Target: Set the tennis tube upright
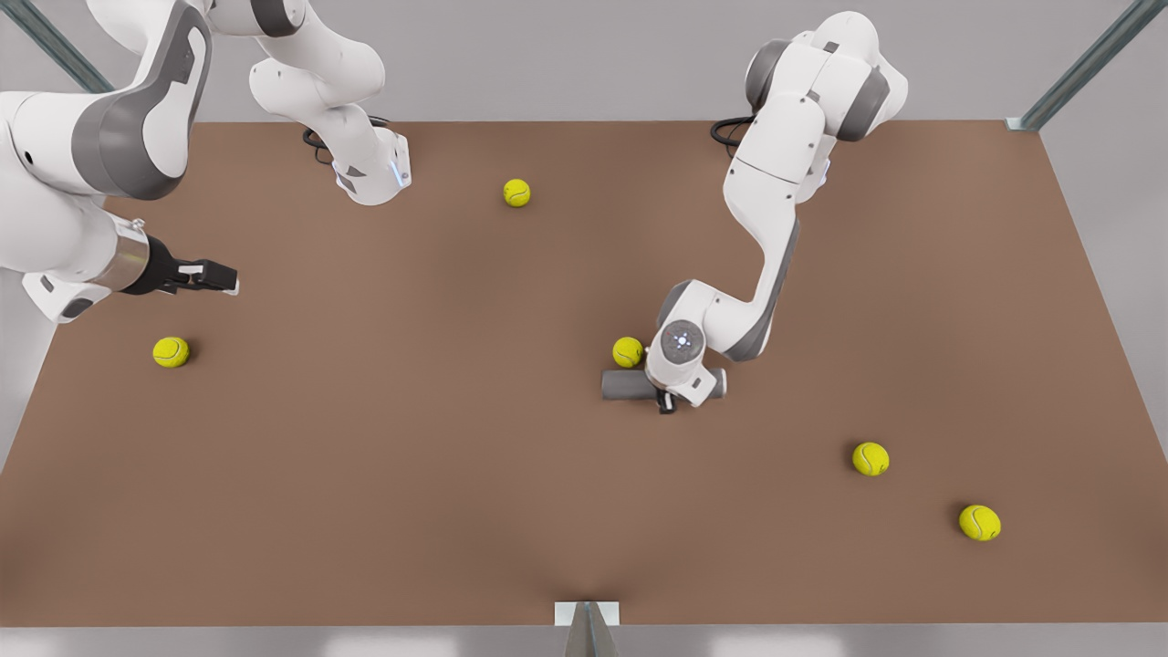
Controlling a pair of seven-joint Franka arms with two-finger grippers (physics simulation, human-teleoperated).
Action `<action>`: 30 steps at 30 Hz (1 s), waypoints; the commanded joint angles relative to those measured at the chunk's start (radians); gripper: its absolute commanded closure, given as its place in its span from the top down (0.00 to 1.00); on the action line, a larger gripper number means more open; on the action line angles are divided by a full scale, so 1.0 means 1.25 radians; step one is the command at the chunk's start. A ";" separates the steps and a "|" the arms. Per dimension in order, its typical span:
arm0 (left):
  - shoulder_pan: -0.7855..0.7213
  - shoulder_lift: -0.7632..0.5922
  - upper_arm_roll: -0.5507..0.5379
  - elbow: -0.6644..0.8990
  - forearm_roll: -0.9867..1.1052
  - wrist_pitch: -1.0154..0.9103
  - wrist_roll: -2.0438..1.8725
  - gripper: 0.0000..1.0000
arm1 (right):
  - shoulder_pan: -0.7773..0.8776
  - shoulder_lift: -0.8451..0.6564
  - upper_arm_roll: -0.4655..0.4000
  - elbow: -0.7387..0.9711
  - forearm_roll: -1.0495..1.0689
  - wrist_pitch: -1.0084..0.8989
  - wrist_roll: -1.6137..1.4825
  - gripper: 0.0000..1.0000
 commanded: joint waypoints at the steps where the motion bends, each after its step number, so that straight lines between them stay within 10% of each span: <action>1: -0.001 -0.001 -0.002 0.005 -0.019 0.004 0.022 0.85 | 0.000 0.000 -0.001 0.000 0.002 0.000 0.004 1.00; 30: -0.001 0.070 -0.014 0.079 -0.059 0.065 0.025 0.74 | 0.002 0.016 0.010 0.000 0.003 0.001 0.008 1.00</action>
